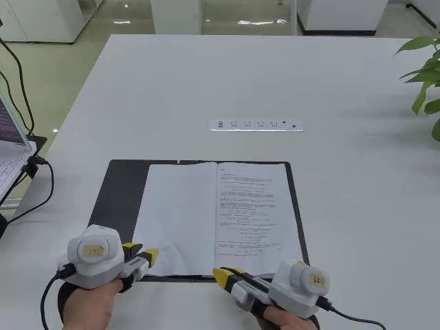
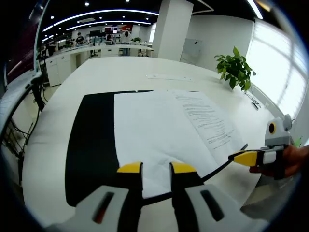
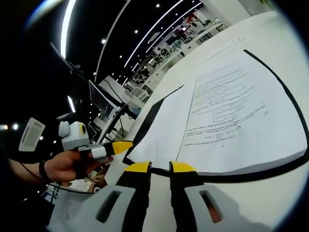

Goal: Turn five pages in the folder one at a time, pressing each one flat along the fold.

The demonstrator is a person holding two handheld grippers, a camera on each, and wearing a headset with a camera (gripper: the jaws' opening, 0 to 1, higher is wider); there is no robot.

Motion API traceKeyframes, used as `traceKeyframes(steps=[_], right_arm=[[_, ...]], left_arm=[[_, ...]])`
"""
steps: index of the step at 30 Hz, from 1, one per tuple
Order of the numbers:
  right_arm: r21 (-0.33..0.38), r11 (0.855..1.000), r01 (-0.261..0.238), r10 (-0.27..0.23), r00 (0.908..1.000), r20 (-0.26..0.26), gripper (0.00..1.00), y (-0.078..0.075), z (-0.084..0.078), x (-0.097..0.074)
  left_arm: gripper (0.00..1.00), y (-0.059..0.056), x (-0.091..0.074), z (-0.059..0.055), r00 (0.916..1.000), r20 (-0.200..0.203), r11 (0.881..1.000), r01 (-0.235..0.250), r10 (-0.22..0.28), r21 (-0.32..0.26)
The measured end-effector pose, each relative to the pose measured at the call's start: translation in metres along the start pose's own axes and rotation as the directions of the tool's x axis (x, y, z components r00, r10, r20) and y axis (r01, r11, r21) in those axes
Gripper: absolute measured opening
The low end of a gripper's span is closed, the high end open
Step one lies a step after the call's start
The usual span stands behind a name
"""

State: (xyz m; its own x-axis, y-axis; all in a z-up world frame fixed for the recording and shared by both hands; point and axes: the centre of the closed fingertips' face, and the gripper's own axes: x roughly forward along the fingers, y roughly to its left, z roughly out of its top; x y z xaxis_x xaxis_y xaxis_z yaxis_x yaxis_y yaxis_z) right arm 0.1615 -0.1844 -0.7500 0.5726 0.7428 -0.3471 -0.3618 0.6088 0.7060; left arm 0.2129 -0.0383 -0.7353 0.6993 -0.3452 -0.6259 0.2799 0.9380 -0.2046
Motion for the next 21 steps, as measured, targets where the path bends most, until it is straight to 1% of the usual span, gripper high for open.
traceKeyframes(steps=[2,3,4,5,6,8,9,11,13,17,19,21], right_arm=[[-0.010,1.000,0.008,-0.008,1.0000,-0.001,0.18,-0.001,0.000,-0.006],[-0.025,1.000,0.014,-0.014,0.9999,0.006,0.20,-0.002,0.003,-0.011],[-0.025,0.999,0.022,-0.022,0.9997,0.008,0.21,-0.003,0.006,-0.013],[-0.028,0.999,0.029,-0.029,0.9993,0.023,0.22,-0.004,0.012,-0.014],[-0.042,0.999,0.026,-0.024,0.9989,0.040,0.23,-0.003,0.017,-0.016],[-0.050,0.998,0.036,-0.033,0.9983,0.048,0.25,-0.004,0.025,-0.021],[-0.061,0.997,0.040,-0.037,0.9978,0.055,0.26,-0.005,0.027,-0.023],[-0.079,0.996,0.051,-0.046,0.9968,0.066,0.28,-0.006,0.034,-0.029],[-0.096,0.994,0.058,-0.051,0.9960,0.074,0.30,-0.007,0.040,-0.033],[-0.143,0.988,0.056,-0.046,0.9962,0.075,0.34,-0.002,0.050,-0.039],[-0.174,0.983,0.052,-0.039,0.9964,0.074,0.37,0.005,0.058,-0.044],[-0.206,0.977,0.053,-0.039,0.9967,0.071,0.40,0.008,0.064,-0.048]], left_arm=[[0.22,-0.001,-0.004,0.003,1.0000,0.006,1.000,0.001,-0.001,0.001],[0.23,-0.001,-0.006,0.005,1.0000,0.008,1.000,0.000,0.000,0.013],[0.23,-0.002,-0.009,0.006,1.0000,0.001,0.999,0.000,0.000,0.032],[0.23,-0.002,-0.010,0.006,1.0000,-0.004,0.999,0.001,-0.001,0.044],[0.25,-0.004,-0.013,0.006,1.0000,-0.008,0.999,0.003,-0.003,0.052],[0.28,-0.007,-0.016,0.007,0.9999,-0.009,0.998,0.010,-0.009,0.061],[0.28,-0.009,-0.018,0.007,0.9999,-0.008,0.996,0.014,-0.013,0.082],[0.29,-0.014,-0.021,0.007,0.9996,-0.019,0.992,0.022,-0.020,0.121],[0.32,-0.017,-0.023,0.007,0.9993,-0.026,0.991,0.031,-0.028,0.129],[0.35,-0.022,-0.029,0.010,0.9991,-0.024,0.989,0.039,-0.036,0.141],[0.36,-0.026,-0.033,0.013,0.9989,-0.022,0.987,0.044,-0.041,0.152],[0.38,-0.029,-0.038,0.018,0.9990,-0.014,0.986,0.045,-0.043,0.162]])
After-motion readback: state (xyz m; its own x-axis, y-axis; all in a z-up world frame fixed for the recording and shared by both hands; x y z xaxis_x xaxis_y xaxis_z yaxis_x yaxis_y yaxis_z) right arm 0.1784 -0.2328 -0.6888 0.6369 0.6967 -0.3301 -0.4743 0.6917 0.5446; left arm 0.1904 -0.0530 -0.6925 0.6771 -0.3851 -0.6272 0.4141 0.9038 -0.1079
